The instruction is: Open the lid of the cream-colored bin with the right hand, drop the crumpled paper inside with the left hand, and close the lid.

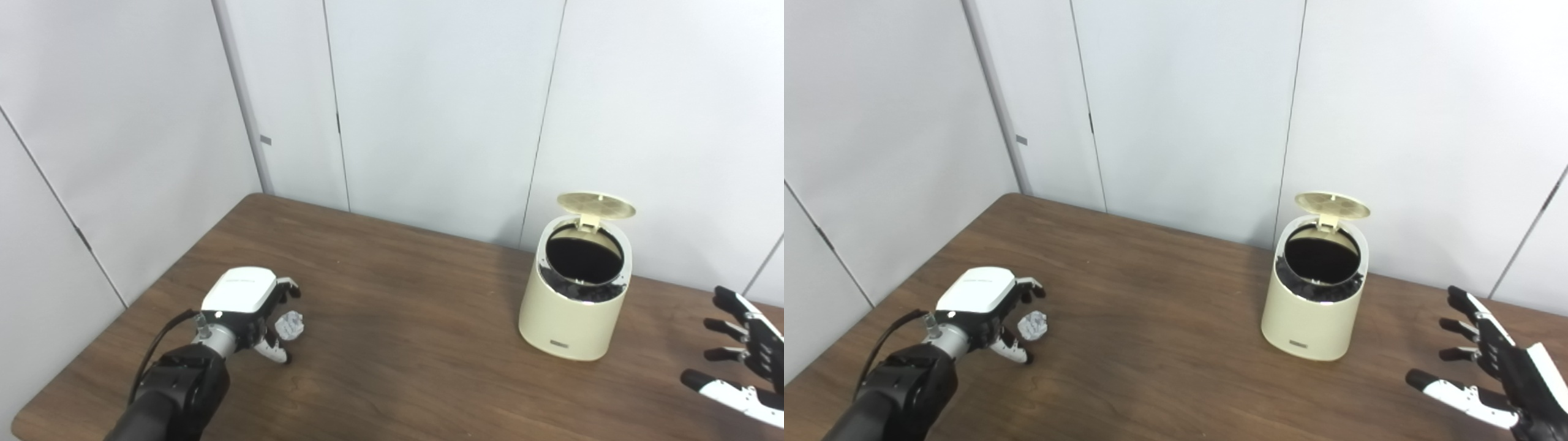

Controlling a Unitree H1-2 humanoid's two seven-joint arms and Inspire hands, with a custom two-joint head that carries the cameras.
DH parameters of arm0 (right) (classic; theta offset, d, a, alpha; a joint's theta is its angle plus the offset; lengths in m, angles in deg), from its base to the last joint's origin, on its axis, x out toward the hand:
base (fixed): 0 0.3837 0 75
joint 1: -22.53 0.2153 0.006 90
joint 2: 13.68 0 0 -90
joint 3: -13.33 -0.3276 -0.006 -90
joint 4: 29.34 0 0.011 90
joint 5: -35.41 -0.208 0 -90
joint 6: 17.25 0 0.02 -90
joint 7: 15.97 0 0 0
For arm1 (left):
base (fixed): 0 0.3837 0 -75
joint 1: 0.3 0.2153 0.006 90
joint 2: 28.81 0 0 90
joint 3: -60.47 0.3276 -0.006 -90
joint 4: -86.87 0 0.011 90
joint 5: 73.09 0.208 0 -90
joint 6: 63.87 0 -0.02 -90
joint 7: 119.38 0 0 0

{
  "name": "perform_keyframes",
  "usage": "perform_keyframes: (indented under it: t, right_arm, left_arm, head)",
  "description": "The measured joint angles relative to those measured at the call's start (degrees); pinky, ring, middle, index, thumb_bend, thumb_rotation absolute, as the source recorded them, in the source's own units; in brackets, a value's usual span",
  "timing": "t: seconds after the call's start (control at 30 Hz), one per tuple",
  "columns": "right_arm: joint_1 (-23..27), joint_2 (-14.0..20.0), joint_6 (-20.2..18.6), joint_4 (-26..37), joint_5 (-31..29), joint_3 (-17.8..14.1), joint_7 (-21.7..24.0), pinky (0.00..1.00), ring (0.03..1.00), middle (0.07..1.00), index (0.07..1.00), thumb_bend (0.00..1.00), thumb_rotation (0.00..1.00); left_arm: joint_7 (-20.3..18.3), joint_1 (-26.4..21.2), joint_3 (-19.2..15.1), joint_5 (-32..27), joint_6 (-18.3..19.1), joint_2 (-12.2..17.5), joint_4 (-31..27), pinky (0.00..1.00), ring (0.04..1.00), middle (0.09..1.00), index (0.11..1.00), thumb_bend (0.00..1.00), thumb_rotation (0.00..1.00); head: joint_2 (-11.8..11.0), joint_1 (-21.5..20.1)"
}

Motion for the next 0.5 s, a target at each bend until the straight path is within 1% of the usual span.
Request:
perform_keyframes:
  t: [0.1,0.3,0.5]
  right_arm:
    - [-0.06,0.01,-0.01,0.12,0.03,0.0,0.0,0.61,0.842,0.939,0.921,0.92,0.44]
    - [-0.3,0.05,-0.02,0.42,0.16,-0.04,0.0,0.62,0.844,0.945,0.923,0.92,0.45]
    - [-0.39,0.21,-0.53,0.69,0.16,-0.19,0.01,0.61,0.838,0.939,0.914,0.92,0.45]
  left_arm:
    - [1.64,-0.05,0.15,0.14,-0.19,0.18,1.12,0.52,0.672,0.733,0.749,0.86,0.11]
    - [3.42,-0.19,0.38,0.13,-0.11,0.26,2.59,0.53,0.684,0.736,0.745,0.83,0.11]
    - [4.03,-0.19,0.78,0.12,0.07,0.58,3.2,0.54,0.696,0.743,0.75,0.82,0.1]
  head:
    - [0.09,-0.09]
    - [0.26,-0.18]
    - [0.35,-0.18]
